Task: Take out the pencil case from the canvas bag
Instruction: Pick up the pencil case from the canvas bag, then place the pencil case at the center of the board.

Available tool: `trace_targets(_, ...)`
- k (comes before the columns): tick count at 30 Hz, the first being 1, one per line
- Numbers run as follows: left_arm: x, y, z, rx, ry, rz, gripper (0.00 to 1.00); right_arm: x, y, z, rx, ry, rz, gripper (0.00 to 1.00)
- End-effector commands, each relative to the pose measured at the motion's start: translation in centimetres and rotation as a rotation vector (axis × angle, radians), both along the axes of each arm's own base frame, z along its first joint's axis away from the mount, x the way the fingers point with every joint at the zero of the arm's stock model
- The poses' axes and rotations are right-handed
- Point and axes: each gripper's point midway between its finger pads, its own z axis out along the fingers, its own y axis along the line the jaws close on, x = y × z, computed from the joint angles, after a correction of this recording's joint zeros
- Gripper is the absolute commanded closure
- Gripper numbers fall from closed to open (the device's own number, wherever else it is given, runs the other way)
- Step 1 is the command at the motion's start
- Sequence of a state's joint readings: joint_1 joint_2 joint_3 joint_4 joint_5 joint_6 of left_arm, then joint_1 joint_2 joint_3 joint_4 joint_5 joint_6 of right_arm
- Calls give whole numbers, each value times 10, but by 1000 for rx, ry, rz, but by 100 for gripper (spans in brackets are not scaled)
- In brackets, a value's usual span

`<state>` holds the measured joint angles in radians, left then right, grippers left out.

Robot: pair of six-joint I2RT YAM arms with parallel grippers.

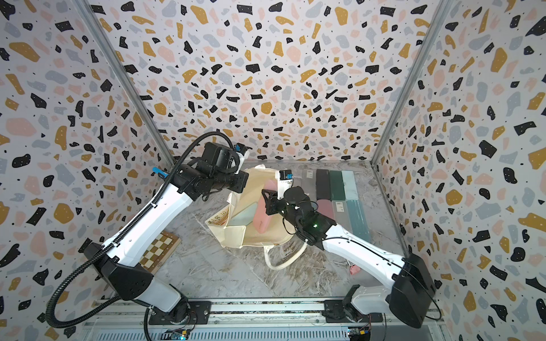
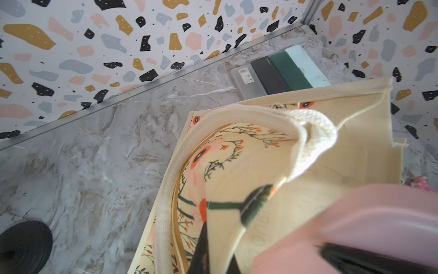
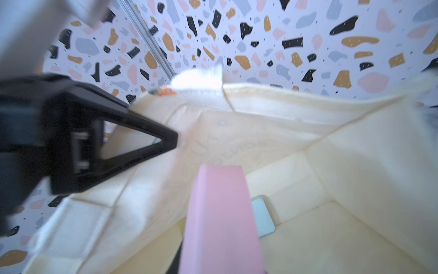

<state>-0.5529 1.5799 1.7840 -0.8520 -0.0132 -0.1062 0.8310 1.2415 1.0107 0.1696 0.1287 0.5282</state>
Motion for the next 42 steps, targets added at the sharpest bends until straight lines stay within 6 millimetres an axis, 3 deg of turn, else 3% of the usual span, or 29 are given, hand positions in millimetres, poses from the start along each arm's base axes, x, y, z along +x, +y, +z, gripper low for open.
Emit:
trace_targets(1,23,25,16,43,-60,93,100,-6,-34,29,8,-60,-51,86)
trace_targets(6,47,60,17,95,-46,218,100,-17,-86,56,30,-97,-138,85)
trace_targets(12,69,85,42,97,-83,320,100,-32,-145,82,18,-151,-289,84)
trace_targets(15,75,95,51,92,-96,362,100,-30,-165,74,-34,-113,-367,84)
trace_targets(19,70,106,60,49,-113,401,100,-23,-176,45,-114,-37,-412,84)
trace_targets(23,55,106,75,-44,-180,376,100,-8,-162,12,-174,63,-340,84)
trace_targets(27,36,111,89,-102,-231,368,100,14,-128,-28,-214,207,-168,84)
trace_targets(33,18,131,85,-70,-253,410,100,39,-75,-86,-228,397,79,83)
trace_targets(42,4,164,90,-36,-311,513,100,75,-29,-159,-221,670,315,80)
